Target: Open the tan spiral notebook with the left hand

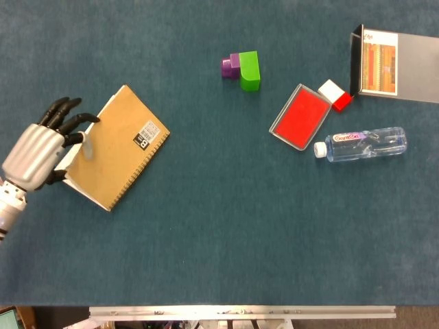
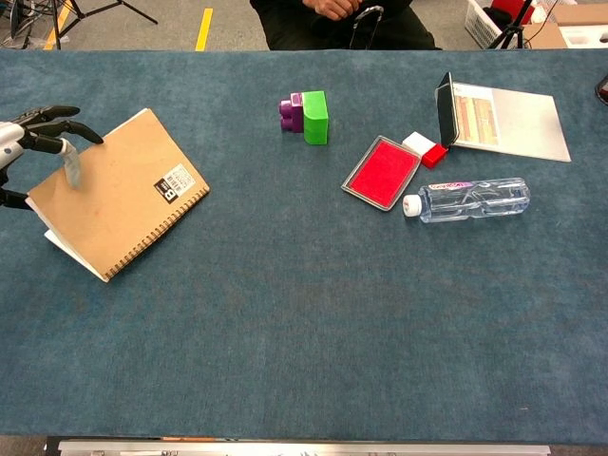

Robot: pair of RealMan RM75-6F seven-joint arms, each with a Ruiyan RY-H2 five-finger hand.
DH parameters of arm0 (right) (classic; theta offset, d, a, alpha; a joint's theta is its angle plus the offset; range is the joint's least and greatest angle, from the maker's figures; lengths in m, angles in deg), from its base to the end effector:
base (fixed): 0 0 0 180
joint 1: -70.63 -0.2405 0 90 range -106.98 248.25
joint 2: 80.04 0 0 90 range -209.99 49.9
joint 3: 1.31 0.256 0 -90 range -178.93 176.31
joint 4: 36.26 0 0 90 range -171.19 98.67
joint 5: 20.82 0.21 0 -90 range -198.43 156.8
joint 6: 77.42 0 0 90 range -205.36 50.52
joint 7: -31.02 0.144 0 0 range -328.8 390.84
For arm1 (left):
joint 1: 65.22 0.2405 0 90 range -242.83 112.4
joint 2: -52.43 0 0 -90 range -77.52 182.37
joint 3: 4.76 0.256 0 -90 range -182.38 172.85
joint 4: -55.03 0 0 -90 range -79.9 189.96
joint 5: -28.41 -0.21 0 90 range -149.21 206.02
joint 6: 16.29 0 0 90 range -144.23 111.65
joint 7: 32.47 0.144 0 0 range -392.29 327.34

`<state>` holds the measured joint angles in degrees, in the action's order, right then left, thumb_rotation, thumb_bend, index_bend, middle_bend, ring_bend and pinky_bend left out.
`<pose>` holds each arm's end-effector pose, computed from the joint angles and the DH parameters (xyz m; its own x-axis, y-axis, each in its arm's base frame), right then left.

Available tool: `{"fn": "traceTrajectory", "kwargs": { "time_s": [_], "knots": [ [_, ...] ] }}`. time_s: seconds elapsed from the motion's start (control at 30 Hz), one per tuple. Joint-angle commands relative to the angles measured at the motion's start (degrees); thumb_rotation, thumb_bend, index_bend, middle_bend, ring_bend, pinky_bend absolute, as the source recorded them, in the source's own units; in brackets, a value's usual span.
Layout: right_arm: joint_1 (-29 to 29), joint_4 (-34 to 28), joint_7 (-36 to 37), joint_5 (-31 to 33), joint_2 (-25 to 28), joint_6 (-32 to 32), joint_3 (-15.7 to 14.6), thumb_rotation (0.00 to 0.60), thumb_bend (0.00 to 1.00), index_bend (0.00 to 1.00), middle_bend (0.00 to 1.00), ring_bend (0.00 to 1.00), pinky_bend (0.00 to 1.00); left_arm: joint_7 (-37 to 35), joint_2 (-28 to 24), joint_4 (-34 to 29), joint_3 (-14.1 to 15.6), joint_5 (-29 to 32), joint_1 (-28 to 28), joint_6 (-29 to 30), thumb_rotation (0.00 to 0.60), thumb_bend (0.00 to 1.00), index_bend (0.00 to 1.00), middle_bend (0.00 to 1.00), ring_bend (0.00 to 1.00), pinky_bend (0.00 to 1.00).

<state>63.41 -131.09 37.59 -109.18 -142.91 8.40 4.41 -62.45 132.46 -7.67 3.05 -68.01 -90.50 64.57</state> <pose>-0.2851 -0.2022 0.1685 0.2634 0.0623 0.9627 -0.9576 -0.1043 0.2688 -0.2994 0.2640 0.0729 0.2549 0.2380 0.9372 0.8909 -0.4345 -0.1320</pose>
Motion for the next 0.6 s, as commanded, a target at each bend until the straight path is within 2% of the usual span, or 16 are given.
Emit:
{"fn": "traceTrajectory", "kwargs": {
  "time_s": [0.03,0.33,0.6],
  "knots": [
    [0.1,0.1,0.2,0.0,0.0,0.1,-0.1,0.6,0.47,0.35,0.35,0.25,0.37,3.2,-0.9,-3.5,0.2,-2.1,-0.6,0.3,0.6,0.47,0.77,0.23,0.03,0.0],
    [0.9,0.9,1.2,0.2,0.4,1.0,-0.3,0.6,0.47,0.35,0.35,0.25,0.37,13.0,-2.1,-13.6,0.9,-6.1,-1.6,-1.1,0.6,0.47,0.76,0.22,0.03,0.0],
    [1.5,1.4,1.9,0.3,0.4,1.6,-0.5,0.6,0.47,0.35,0.35,0.25,0.37,17.1,-3.0,-20.4,2.2,-9.2,-2.7,-3.4,0.6,0.47,0.72,0.2,0.03,0.0]
  ]
}}
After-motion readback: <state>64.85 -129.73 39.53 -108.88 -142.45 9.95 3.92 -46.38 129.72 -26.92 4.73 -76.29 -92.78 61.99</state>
